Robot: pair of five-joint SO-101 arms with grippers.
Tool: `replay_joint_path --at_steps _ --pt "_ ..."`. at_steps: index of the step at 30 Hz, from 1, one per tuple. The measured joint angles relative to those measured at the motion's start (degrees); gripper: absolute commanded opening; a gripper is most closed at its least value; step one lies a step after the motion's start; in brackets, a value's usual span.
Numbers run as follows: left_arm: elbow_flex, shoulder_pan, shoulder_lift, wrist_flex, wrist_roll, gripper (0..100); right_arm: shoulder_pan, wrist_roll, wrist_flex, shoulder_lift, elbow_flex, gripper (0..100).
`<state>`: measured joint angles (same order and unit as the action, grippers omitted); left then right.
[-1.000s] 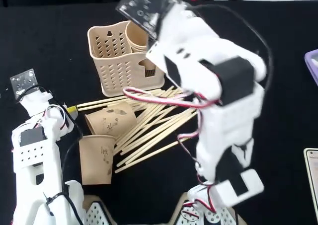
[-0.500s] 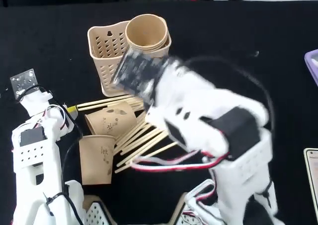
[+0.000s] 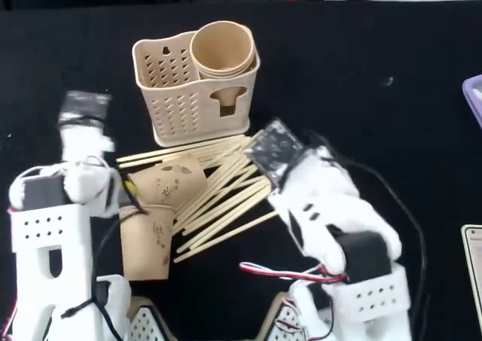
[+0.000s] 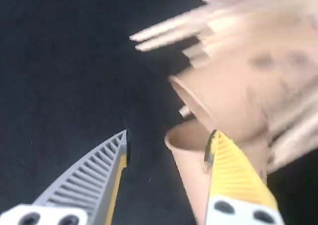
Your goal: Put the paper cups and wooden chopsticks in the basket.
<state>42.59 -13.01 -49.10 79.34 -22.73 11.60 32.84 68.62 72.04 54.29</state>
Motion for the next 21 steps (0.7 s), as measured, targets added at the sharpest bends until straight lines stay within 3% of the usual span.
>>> replay_joint_path --at_steps 3,10,21 --pt "-0.26 3.25 0.0 0.35 2.29 27 -1.76 -0.97 -3.96 4.22 9.32 26.9" --pt "1.49 6.42 0.0 -5.98 16.97 27 -2.29 -7.91 -10.02 10.11 22.33 26.9" --pt "9.67 6.33 -0.44 -13.45 18.37 26 -2.29 -12.92 -10.9 16.26 28.4 26.9"
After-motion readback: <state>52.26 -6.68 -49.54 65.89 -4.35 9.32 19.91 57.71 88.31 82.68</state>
